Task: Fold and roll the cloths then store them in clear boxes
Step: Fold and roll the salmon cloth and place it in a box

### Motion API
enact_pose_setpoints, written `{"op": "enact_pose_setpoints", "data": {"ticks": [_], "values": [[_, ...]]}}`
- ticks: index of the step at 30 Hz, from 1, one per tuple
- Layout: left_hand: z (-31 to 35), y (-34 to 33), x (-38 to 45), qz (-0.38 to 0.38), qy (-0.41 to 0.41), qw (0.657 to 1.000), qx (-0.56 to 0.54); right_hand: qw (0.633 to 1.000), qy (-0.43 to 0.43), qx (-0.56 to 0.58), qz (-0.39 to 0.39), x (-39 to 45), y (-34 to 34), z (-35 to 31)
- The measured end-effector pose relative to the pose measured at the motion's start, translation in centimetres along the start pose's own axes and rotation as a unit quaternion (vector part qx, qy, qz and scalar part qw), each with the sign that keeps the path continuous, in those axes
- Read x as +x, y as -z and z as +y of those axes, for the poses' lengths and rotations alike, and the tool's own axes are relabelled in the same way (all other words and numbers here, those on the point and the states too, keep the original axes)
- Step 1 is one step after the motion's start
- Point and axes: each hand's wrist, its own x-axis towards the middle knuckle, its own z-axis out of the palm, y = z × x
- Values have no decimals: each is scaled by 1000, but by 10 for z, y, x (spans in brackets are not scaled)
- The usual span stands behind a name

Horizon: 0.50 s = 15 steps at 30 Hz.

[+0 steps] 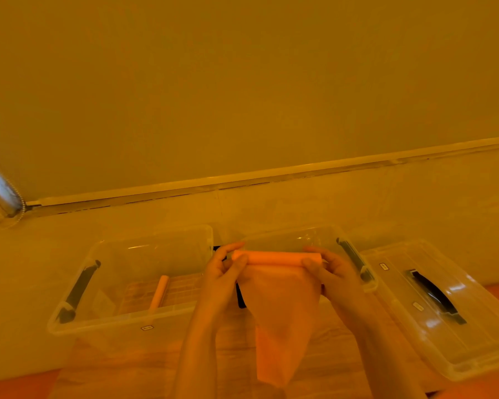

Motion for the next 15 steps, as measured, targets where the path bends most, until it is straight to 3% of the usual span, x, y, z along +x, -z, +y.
{"op": "enact_pose_setpoints", "data": {"ticks": [6, 15], "values": [[-3, 2, 0, -31, -1, 999, -15, 1000, 3, -1, -20, -2, 7, -4], [-3, 0, 4, -2, 8, 999, -45, 1000, 8, -16, -21, -3, 4, -8]]}}
